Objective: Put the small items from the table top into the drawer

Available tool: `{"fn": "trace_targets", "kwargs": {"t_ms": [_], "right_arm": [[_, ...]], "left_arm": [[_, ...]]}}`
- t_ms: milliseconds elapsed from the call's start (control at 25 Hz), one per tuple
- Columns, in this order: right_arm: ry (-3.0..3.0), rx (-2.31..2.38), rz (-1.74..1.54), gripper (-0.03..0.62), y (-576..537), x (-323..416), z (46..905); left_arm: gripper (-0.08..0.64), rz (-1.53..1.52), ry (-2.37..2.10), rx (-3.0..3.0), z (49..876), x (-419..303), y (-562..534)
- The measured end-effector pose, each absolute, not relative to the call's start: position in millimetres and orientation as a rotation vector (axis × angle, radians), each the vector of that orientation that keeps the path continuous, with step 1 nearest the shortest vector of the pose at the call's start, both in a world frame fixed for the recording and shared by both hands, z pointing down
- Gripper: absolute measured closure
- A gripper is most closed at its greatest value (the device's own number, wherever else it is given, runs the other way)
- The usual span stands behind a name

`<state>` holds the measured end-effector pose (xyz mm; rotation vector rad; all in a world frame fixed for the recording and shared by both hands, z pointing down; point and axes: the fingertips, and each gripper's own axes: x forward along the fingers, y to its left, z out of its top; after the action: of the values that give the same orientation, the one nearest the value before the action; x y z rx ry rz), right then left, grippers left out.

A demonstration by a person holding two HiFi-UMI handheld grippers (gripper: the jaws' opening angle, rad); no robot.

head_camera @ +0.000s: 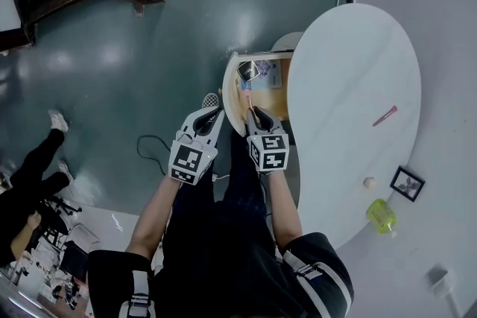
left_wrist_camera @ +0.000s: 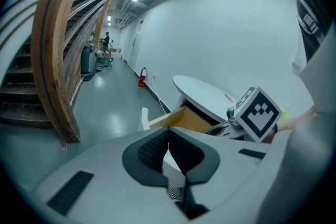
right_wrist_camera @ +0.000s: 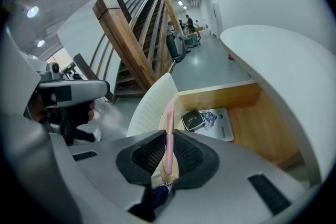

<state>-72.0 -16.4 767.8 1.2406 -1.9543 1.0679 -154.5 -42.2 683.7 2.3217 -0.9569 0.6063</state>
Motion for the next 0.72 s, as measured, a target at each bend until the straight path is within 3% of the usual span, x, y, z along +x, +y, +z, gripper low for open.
{"fn": "trace_targets", "kwargs": {"t_ms": [720], "right_arm": [[-1.888, 1.186, 1.053, 0.526, -44.5, -87.9, 831.1]], "left_arm": [[0.540, 0.626, -0.949, 2.316, 685.0, -159.1, -36.0]]}}
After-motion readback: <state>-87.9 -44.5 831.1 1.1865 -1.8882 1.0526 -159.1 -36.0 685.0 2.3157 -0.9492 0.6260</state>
